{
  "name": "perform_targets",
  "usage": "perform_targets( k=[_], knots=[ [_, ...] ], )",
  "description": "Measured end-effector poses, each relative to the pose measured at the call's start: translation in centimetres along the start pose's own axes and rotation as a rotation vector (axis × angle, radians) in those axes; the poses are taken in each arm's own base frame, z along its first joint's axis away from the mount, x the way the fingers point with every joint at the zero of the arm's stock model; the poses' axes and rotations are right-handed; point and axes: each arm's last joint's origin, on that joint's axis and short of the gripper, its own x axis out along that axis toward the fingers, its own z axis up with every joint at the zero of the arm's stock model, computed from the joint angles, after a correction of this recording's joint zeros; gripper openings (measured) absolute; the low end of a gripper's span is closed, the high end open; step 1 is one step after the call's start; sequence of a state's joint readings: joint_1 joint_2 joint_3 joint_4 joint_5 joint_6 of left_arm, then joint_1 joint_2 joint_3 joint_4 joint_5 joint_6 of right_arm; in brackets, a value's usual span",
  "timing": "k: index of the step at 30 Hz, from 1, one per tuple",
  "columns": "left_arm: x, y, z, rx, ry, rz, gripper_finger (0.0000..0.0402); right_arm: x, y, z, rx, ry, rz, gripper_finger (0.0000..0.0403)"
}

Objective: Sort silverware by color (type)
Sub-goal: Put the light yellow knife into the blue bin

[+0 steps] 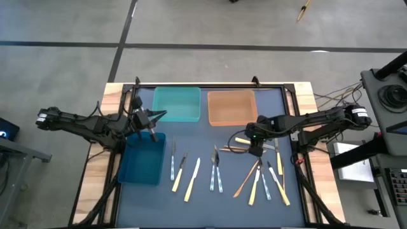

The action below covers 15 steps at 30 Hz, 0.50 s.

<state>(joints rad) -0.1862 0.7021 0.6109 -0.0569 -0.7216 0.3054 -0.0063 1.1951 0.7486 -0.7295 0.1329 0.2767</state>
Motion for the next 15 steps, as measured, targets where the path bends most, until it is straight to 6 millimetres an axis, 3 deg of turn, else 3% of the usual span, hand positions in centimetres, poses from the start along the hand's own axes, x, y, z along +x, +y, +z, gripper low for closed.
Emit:
perform_targets(
  k=[5, 15],
  knots=[
    [0.0, 0.0, 0.1, -0.005, -0.005, 0.002, 0.0, 0.9, 0.2, 0.1, -0.011, 0.038, -0.001, 0.0188],
    [0.3, -0.2, 0.0, 0.003, 0.004, -0.001, 0.0, 2.3, 0.4, 0.1, -0.012, 0.1, -0.018, 0.018]
  ],
)
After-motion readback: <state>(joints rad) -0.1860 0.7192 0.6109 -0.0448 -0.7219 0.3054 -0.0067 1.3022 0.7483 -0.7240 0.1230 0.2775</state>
